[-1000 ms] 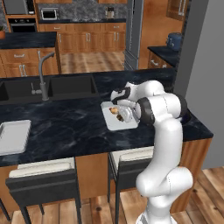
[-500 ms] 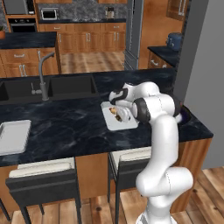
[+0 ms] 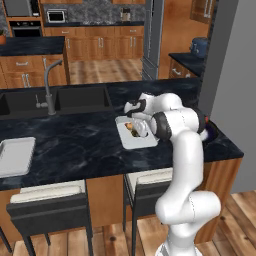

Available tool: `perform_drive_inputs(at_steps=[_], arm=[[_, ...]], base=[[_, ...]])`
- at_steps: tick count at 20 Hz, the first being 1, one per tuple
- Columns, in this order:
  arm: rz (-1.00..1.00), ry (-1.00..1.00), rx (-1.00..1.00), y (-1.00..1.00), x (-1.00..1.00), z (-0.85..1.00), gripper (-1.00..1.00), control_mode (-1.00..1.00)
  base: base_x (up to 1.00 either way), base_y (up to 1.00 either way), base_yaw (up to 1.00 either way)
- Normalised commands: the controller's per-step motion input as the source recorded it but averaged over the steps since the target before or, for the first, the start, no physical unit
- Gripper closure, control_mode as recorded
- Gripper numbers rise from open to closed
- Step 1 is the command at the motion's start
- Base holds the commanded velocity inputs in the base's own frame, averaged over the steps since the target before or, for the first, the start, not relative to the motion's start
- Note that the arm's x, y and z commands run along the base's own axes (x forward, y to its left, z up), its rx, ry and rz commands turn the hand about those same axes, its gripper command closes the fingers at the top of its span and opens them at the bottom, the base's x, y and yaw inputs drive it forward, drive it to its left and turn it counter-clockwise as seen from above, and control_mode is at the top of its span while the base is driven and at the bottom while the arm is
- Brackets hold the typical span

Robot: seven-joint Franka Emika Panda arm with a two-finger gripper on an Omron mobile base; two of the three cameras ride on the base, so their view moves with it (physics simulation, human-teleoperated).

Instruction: Place one cooked food and one vegetable from the large plate to each tupperware container.

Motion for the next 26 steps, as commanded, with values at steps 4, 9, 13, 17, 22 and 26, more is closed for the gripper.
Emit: perform_drive_inputs(at_steps=[4, 9, 13, 17, 22, 26], arm=[[0.00, -0.15, 0.00, 0.00, -0.28, 0.09, -1.00, -1.00], [0.00, -0.11, -0.01, -0.09, -0.50, 0.39, -1.00, -1.00], [0.09, -0.18, -0.14, -0.10, -0.85, 0.63, -1.00, -1.00], [0.11, -0.12, -0.36, -0.23, -0.47, 0.82, -1.00, -1.00], [0.09, 0.00, -0.28, -0.87, -0.43, 0.41, -1.00, -1.00], [0.11, 0.13, -0.14, -1.00, -0.08, 0.18, -1.00, -1.00]], base=[[0.00, 0.00, 0.00], [0.00, 0.00, 0.00], [0.00, 0.00, 0.00], [0.00, 0.00, 0.00], [0.00, 0.00, 0.00], [0.00, 0.00, 0.00]])
